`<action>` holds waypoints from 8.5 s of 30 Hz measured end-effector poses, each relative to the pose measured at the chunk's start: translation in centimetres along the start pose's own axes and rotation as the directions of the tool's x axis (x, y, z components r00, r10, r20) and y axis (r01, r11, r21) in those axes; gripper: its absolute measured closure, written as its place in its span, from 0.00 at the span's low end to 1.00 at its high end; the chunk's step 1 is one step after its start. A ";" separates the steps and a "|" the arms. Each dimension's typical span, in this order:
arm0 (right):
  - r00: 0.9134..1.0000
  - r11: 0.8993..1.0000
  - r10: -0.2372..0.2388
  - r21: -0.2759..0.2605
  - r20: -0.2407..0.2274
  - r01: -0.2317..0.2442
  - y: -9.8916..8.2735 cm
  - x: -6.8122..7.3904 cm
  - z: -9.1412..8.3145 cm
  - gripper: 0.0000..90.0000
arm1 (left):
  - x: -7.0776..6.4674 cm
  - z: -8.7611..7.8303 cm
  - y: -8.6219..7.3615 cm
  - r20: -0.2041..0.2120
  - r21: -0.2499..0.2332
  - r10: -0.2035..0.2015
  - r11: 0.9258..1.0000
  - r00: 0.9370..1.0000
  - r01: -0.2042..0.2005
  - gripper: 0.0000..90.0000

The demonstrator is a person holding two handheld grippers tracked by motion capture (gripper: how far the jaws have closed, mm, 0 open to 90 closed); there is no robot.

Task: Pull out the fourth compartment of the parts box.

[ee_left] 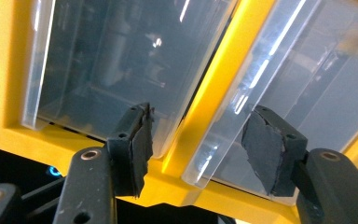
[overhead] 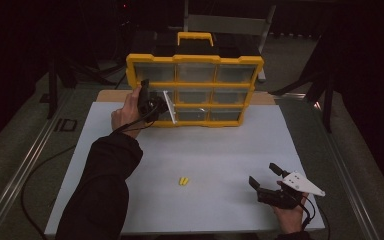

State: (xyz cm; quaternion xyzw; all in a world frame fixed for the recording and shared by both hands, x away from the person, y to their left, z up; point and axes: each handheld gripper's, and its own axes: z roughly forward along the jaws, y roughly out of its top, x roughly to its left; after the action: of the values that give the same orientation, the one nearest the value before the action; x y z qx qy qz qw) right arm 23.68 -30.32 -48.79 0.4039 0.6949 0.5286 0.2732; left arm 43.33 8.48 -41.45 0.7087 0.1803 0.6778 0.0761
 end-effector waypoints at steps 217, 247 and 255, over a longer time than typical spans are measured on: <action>1.000 1.000 0.018 -0.009 -0.013 -0.018 0.0 0.0 0.0 0.10 | 6.0 -7.5 -3.9 0.539 0.048 -0.576 0.750 0.615 0.660 0.00; 0.999 0.999 0.032 -0.015 -0.006 -0.032 0.0 -0.2 -0.1 0.10 | 3.0 -13.9 -16.7 0.529 0.097 -0.761 0.494 0.375 0.864 0.00; 0.999 0.999 0.037 -0.028 -0.012 -0.038 0.2 -0.2 -0.3 0.10 | 0.5 -14.6 -18.2 0.518 0.148 -0.771 0.507 0.370 0.849 0.00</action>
State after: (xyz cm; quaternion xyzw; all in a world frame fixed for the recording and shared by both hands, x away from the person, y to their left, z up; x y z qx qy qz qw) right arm 23.63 -30.61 -48.55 0.4098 0.6811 0.5459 0.2650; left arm 26.10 23.49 -46.38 0.6741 0.4276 0.3421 0.4956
